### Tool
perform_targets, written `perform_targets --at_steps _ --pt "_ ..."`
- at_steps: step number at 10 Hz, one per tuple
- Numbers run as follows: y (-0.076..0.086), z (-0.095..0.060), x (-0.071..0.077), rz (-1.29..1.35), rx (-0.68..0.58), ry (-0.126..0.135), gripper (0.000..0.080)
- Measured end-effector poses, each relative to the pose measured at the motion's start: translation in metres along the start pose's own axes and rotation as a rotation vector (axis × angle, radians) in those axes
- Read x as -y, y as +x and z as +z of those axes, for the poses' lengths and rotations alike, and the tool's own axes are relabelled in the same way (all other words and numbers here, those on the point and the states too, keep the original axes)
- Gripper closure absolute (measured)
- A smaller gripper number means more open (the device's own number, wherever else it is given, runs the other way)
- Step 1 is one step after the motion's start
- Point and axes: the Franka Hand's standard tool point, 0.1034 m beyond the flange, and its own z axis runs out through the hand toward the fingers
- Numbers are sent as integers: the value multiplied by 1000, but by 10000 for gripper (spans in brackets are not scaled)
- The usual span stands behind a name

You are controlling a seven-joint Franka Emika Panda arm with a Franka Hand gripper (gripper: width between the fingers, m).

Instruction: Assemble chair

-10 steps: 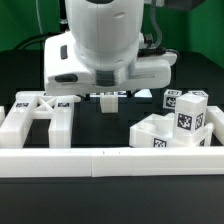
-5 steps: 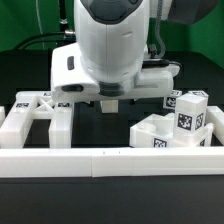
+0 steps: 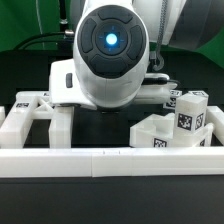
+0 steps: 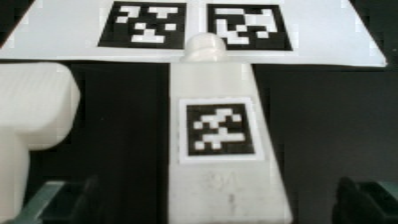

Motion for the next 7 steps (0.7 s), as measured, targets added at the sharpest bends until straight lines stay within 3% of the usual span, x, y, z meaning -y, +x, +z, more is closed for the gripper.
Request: perform_targets --at_steps 1,2,3,4,5,7 --pt "0 0 0 6 0 -2 151" --pt "0 1 -1 11 1 -2 263" --pt "0 1 -1 13 0 -2 263" --pt "1 0 -1 14 -2 -2 447" --pt "0 -2 0 13 -5 -2 515" --pt "-4 -10 -2 14 -15 4 515"
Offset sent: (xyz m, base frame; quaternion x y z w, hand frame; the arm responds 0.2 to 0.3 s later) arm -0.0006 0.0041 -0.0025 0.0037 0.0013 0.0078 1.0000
